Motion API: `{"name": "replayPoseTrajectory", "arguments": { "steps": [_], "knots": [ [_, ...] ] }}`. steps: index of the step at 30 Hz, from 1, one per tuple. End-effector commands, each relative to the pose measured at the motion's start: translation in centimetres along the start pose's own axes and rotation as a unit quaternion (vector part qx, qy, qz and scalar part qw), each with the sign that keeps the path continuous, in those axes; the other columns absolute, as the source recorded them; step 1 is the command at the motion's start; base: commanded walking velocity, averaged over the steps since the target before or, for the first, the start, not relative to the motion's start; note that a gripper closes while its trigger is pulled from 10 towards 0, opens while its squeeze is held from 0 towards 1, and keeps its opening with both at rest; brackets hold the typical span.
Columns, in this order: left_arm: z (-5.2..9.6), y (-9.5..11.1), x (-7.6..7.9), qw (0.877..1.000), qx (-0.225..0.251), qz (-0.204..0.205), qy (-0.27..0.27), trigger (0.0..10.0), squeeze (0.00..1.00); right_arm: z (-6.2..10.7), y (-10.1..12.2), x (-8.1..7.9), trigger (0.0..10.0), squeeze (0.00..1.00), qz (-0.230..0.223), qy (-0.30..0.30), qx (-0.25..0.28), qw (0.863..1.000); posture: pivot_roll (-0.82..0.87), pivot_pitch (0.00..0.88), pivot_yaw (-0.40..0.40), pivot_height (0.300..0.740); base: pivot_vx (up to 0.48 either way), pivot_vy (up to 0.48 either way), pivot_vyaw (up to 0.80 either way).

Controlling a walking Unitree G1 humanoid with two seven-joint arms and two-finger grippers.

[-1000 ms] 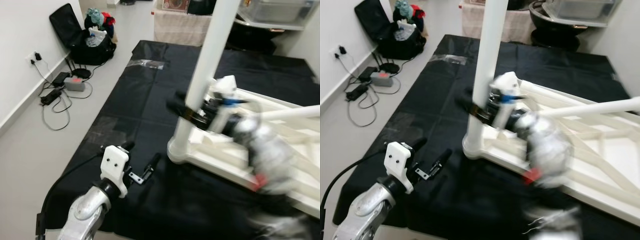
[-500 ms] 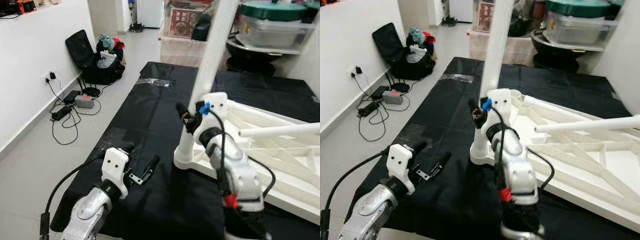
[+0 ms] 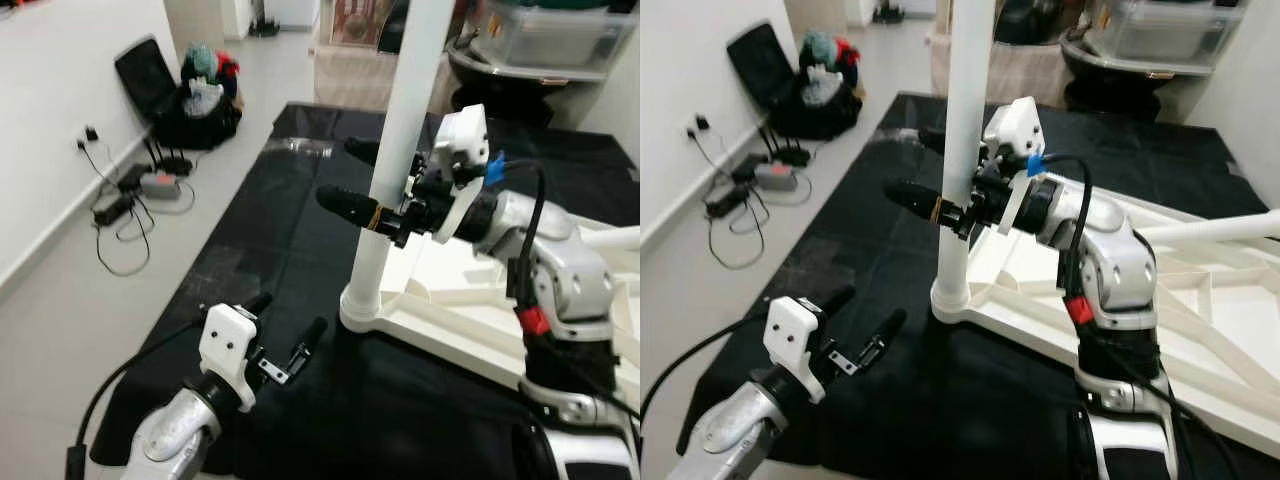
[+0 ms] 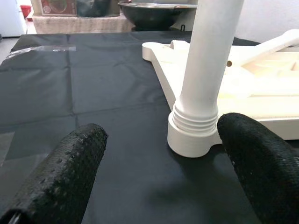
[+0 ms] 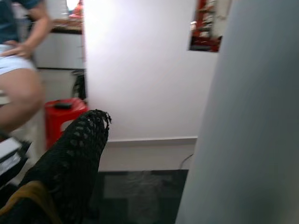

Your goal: Building children table

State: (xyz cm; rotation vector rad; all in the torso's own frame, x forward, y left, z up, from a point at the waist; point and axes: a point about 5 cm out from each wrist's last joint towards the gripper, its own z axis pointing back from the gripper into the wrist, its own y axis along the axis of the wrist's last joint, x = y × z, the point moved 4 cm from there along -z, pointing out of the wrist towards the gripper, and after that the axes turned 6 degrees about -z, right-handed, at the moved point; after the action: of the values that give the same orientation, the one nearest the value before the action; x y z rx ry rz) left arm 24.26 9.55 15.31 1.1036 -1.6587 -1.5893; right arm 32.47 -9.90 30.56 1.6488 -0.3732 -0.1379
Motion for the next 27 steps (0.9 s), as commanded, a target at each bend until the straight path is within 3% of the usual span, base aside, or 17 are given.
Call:
{"name": "replayPoseTrajectory", "arguments": {
  "steps": [1, 2, 4, 7, 10, 11, 14, 22, 26, 27],
  "knots": [
    [0.5, 0.2, 0.5, 1.0, -0.008, 0.005, -0.006, 10.0, 0.0, -0.5, 1.1, -0.1, 10.0, 0.8, -0.001, 0.072, 0.01, 0.997, 0.06, 0.176, -0.044, 0.74, 0.0, 0.0, 0.0],
    [0.6, 0.3, 0.6, 1.0, -0.008, 0.005, -0.007, 10.0, 0.0, -0.4, 1.5, -0.2, 8.6, 0.0, -0.008, 0.094, 0.016, 0.995, 0.06, 0.176, -0.044, 0.74, 0.0, 0.0, 0.0],
    [0.6, 0.3, 0.6, 1.0, -0.009, 0.005, -0.007, 10.0, 0.0, -0.3, 1.8, -0.3, 8.6, 0.0, -0.014, 0.109, 0.02, 0.994, 0.06, 0.178, -0.045, 0.74, 0.0, 0.0, 0.0],
    [0.8, 0.5, 0.8, 1.0, -0.01, 0.007, -0.009, 10.0, 0.0, 0.5, 2.2, -1.3, 9.0, 0.0, -0.014, 0.201, -0.011, 0.979, 0.07, 0.188, -0.052, 0.74, 0.0, 0.0, 0.0],
    [0.9, 0.5, 0.8, 1.0, -0.011, 0.007, -0.009, 10.0, 0.0, 0.7, 2.2, -1.4, 9.0, 0.0, -0.013, 0.213, -0.015, 0.977, 0.07, 0.188, -0.052, 0.74, 0.0, 0.0, 0.0],
    [0.9, 0.6, 0.9, 1.0, -0.012, 0.007, -0.009, 10.0, 0.0, 0.5, 2.6, -1.3, 0.0, 0.0, -0.013, 0.227, -0.015, 0.974, 0.07, 0.194, -0.057, 0.74, 0.0, 0.0, 0.0],
    [0.9, 0.7, 1.0, 1.0, -0.012, 0.007, -0.006, 10.0, 0.0, 1.0, 3.6, -2.0, 0.0, 0.0, -0.029, 0.276, -0.014, 0.961, 0.07, 0.194, -0.061, 0.74, 0.0, 0.0, 0.0],
    [0.8, 0.5, 0.7, 1.0, -0.016, 0.008, -0.005, 10.0, 0.0, 1.3, 3.1, -1.7, 0.0, 0.0, -0.02, 0.267, -0.021, 0.963, 0.05, 0.165, -0.057, 0.74, 0.0, 0.0, 0.0],
    [0.5, 0.1, 0.5, 1.0, -0.019, 0.009, -0.005, 10.0, 0.0, 1.5, 2.3, -1.3, 0.0, 0.0, -0.015, 0.227, -0.025, 0.973, 0.03, 0.127, -0.065, 0.74, 0.0, 0.0, 0.0],
    [0.3, -0.2, 0.3, 1.0, -0.02, 0.009, -0.004, 10.0, 0.0, 1.5, 1.6, -0.9, 0.0, 0.0, -0.009, 0.17, -0.026, 0.985, 0.02, 0.106, -0.071, 0.74, 0.0, 0.0, 0.0]
  ]
}}
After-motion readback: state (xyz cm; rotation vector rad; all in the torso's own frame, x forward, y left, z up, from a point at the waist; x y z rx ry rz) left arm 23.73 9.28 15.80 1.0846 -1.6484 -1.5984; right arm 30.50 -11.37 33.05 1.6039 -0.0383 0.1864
